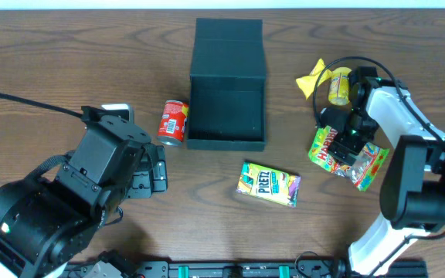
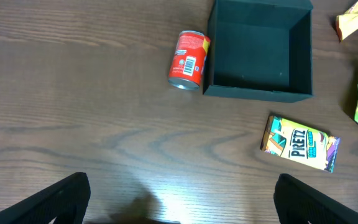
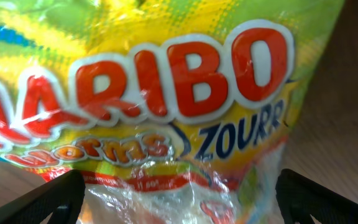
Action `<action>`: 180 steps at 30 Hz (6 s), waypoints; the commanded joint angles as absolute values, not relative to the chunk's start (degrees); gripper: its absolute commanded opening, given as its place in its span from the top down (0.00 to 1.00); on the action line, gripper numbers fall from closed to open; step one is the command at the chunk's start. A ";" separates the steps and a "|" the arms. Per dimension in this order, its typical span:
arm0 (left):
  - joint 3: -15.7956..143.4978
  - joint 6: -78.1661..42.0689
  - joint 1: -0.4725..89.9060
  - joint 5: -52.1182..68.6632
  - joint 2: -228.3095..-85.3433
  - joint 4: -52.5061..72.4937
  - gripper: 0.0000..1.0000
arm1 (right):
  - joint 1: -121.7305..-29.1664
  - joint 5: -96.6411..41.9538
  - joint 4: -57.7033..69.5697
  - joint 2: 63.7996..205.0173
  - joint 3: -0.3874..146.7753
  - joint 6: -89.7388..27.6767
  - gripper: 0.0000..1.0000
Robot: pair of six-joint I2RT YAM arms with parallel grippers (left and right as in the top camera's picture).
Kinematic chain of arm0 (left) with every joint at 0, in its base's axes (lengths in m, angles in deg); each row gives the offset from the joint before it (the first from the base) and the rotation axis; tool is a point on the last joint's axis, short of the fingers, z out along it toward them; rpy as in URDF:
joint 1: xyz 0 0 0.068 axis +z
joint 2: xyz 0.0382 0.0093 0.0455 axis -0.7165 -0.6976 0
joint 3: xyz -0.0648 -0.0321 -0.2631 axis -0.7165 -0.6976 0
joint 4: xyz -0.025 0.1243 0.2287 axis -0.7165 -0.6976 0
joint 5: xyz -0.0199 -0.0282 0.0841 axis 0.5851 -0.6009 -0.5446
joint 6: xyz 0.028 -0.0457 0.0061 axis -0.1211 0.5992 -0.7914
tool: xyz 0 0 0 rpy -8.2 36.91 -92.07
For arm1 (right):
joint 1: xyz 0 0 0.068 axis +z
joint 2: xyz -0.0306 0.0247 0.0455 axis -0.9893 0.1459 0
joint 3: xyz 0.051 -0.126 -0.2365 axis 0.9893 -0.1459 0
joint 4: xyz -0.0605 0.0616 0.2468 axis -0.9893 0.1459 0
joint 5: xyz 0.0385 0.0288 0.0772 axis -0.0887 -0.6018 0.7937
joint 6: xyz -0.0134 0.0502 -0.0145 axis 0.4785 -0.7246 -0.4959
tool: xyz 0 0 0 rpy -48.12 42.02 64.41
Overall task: Pack container
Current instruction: 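Reach the right gripper to the green Haribo bag and grasp it, then lift the Haribo bag and carry it over the black box, then lower the Haribo bag into the box and release it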
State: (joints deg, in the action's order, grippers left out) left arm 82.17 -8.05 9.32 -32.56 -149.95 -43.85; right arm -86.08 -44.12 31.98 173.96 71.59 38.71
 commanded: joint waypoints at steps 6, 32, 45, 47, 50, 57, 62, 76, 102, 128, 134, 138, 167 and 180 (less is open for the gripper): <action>82.71 -8.64 9.36 -32.36 -149.93 -43.85 0.05 | -86.19 -41.69 30.93 177.54 72.40 39.70 0.01; 82.71 -8.64 9.36 -32.36 -149.93 -43.85 0.05 | -86.04 -37.08 30.58 171.31 72.40 28.88 0.62; 82.71 -8.64 9.36 -32.36 -149.93 -43.85 0.05 | -85.91 -35.07 30.58 165.22 72.40 19.52 0.91; 82.71 -8.64 9.36 -32.36 -149.93 -43.85 0.05 | -85.54 -34.46 30.56 165.22 72.40 19.52 0.92; 82.71 -8.66 9.36 -32.36 -149.93 -43.85 0.05 | -84.75 -33.52 30.47 165.22 72.40 18.96 0.94; 82.71 -8.64 9.36 -32.36 -149.93 -43.85 0.05 | -83.28 -33.39 30.07 164.45 72.42 13.23 0.97; 82.71 -8.64 9.36 -32.36 -149.93 -43.85 0.05 | -82.69 -33.39 29.64 161.30 72.42 8.18 0.98; 82.71 -8.64 9.36 -32.36 -149.93 -43.85 0.05 | -79.24 -31.42 29.20 151.42 72.96 -6.99 0.98; 82.71 -8.64 9.36 -32.36 -149.93 -43.85 0.05 | -55.66 -18.83 29.22 162.13 97.36 -31.03 0.95; 82.71 -8.64 9.36 -32.36 -149.93 -43.85 0.05 | -52.33 -20.99 18.62 182.70 97.99 -49.87 0.96; 82.71 -8.64 9.36 -32.36 -149.93 -43.85 0.05 | -52.29 -21.23 17.64 185.43 97.97 -49.94 0.86; 82.71 -8.64 9.36 -32.36 -149.93 -43.85 0.05 | -52.29 -21.21 17.57 185.61 97.88 -50.00 0.71; 82.71 -8.64 9.36 -32.36 -149.93 -43.85 0.05 | -50.50 -19.75 12.70 184.71 97.88 -51.60 0.98; 82.71 -8.64 9.36 -32.36 -149.93 -43.85 0.04 | -50.04 -21.93 7.58 190.00 97.88 -50.24 0.98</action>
